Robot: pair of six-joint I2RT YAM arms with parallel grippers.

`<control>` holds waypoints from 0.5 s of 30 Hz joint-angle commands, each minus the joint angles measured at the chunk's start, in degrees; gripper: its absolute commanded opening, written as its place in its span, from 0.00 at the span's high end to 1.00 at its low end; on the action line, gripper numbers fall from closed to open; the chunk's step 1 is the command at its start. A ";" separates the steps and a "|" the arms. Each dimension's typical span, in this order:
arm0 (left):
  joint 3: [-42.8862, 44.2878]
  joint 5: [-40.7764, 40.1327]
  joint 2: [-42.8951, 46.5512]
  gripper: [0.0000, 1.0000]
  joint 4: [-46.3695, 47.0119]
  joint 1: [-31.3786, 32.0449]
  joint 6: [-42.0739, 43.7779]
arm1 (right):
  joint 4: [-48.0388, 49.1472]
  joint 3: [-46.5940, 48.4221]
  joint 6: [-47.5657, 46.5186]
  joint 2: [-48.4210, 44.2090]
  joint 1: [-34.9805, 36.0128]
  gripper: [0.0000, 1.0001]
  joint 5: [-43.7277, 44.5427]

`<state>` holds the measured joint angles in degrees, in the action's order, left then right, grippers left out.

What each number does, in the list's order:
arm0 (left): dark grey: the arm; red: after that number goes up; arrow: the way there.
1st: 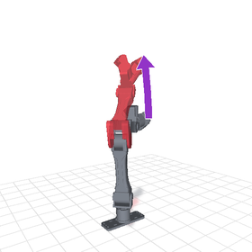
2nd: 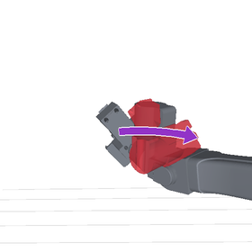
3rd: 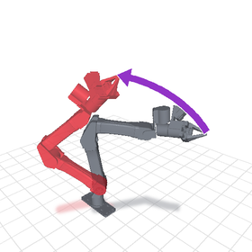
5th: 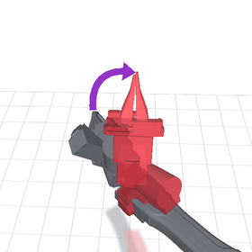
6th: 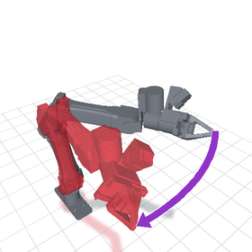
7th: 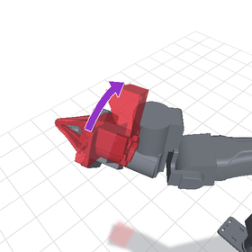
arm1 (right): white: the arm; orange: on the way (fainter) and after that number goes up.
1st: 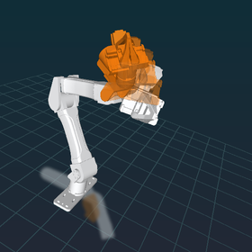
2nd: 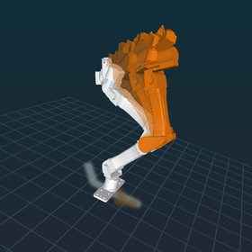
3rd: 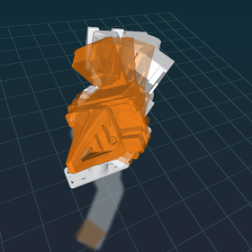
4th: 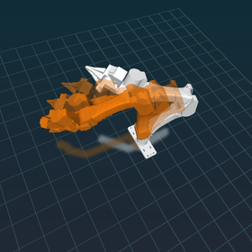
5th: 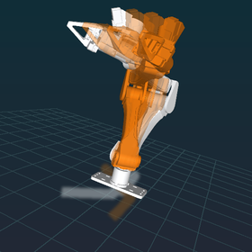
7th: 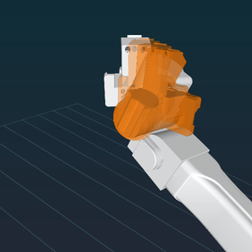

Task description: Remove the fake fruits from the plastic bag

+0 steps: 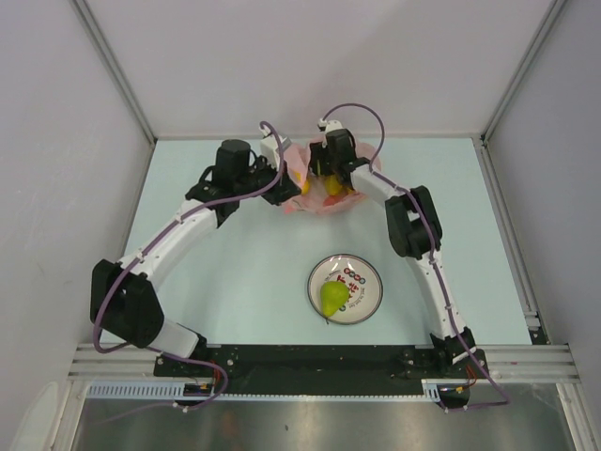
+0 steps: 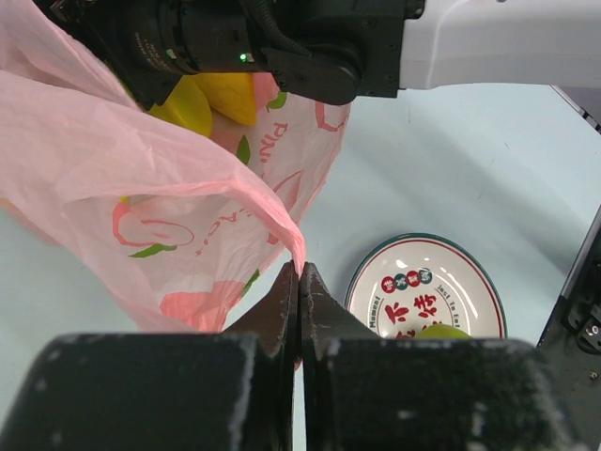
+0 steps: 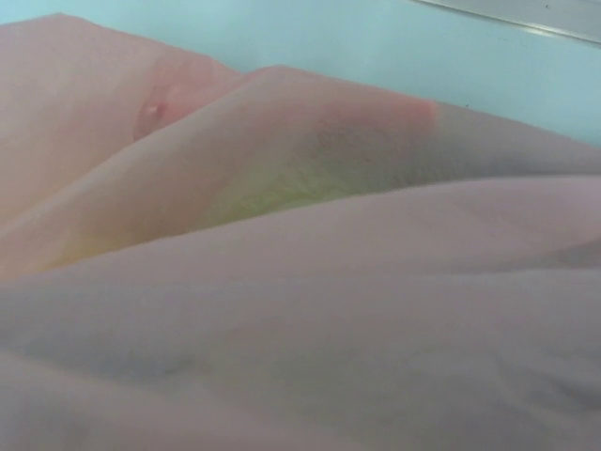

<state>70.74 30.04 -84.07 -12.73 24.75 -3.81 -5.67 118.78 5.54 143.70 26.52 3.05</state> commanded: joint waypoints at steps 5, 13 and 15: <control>3.35 -0.07 -1.18 1.00 1.22 -0.23 0.82 | -1.18 -8.02 0.08 -14.66 0.02 0.38 -12.43; 4.41 -1.39 -1.53 1.00 1.83 -1.02 0.74 | -4.34 -25.25 -0.70 -31.98 -0.68 0.40 -28.08; 4.14 -1.39 -1.18 1.00 1.83 -1.02 0.74 | -5.05 -29.47 -2.45 -34.96 -1.12 0.40 -33.62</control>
<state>72.69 29.23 -85.78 -12.49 24.18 -3.86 -9.21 94.67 5.37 116.33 26.15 -18.26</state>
